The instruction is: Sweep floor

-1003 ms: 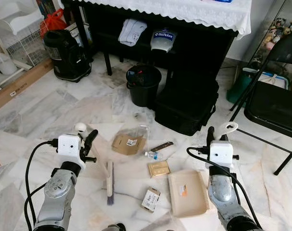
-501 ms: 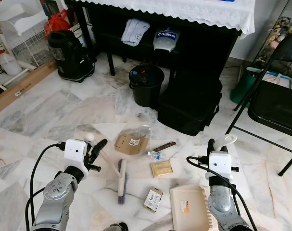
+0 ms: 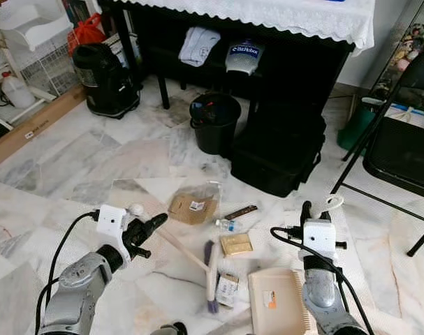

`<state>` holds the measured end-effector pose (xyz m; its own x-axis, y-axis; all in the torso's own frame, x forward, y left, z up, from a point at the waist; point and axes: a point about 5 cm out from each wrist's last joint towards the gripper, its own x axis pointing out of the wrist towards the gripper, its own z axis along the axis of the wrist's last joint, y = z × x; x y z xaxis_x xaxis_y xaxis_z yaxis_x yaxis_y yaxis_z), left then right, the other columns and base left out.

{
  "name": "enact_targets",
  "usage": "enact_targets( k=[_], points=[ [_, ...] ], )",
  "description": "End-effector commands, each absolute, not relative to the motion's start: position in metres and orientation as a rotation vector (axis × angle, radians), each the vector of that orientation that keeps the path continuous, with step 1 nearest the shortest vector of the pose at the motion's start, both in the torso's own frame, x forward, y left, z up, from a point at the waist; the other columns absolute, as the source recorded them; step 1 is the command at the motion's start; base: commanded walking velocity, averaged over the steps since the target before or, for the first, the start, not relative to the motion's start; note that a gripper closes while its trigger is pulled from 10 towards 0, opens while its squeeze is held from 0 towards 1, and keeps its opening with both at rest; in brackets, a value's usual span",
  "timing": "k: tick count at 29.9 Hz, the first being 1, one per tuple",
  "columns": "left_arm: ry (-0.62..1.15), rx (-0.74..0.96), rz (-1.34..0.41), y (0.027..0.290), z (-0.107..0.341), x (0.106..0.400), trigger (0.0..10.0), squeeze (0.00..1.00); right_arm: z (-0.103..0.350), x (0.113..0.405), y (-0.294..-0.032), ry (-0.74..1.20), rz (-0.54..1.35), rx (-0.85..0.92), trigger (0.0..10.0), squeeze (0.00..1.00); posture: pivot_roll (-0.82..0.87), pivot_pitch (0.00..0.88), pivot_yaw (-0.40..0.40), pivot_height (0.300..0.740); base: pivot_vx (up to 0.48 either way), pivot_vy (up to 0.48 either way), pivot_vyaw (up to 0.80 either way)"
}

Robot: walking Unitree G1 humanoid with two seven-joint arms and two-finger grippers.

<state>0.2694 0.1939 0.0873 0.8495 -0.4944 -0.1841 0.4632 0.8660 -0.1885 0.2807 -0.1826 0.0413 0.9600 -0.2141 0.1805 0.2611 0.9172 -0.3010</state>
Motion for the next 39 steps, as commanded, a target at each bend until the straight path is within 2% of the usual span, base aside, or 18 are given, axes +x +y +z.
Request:
enact_targets(
  k=[1,17,25,30,31,34,39],
  points=[
    [0.303,-0.209,-0.578,0.186,0.079,0.261,10.0,0.0,0.034,0.278,-0.181,-0.104,-0.228,-0.34,10.0,0.0,0.05,0.167,0.007,0.74,0.0,0.0,0.0],
    [0.228,-0.537,-0.664,0.158,0.108,0.265,10.0,0.0,0.036,0.28,-0.179,-0.11,-0.229,-0.334,10.0,0.0,0.05,0.165,0.008,0.74,0.0,0.0,0.0],
    [0.169,-0.628,-0.622,0.16,0.121,0.271,10.0,0.0,0.036,0.281,-0.176,-0.112,-0.222,-0.325,10.0,0.0,0.06,0.166,0.01,0.74,0.0,0.0,0.0],
    [0.039,-0.584,-0.458,0.178,0.137,0.285,10.0,0.0,0.036,0.281,-0.176,-0.109,-0.219,-0.325,10.0,0.0,0.06,0.167,0.007,0.74,0.0,0.0,0.0],
    [-0.013,-0.521,-0.359,0.189,0.143,0.293,10.0,0.0,0.035,0.28,-0.175,-0.106,-0.215,-0.326,10.0,0.0,0.06,0.167,0.005,0.74,0.0,0.0,0.0],
    [-0.058,-0.453,-0.279,0.199,0.148,0.296,10.0,0.0,0.035,0.28,-0.174,-0.104,-0.212,-0.327,10.0,0.0,0.06,0.171,0.006,0.74,0.0,0.0,0.0],
    [-0.079,-0.395,-0.253,0.201,0.151,0.297,10.0,0.0,0.035,0.281,-0.173,-0.108,-0.211,-0.326,10.0,0.0,0.06,0.177,0.005,0.74,0.0,0.0,0.0]
  ],
)
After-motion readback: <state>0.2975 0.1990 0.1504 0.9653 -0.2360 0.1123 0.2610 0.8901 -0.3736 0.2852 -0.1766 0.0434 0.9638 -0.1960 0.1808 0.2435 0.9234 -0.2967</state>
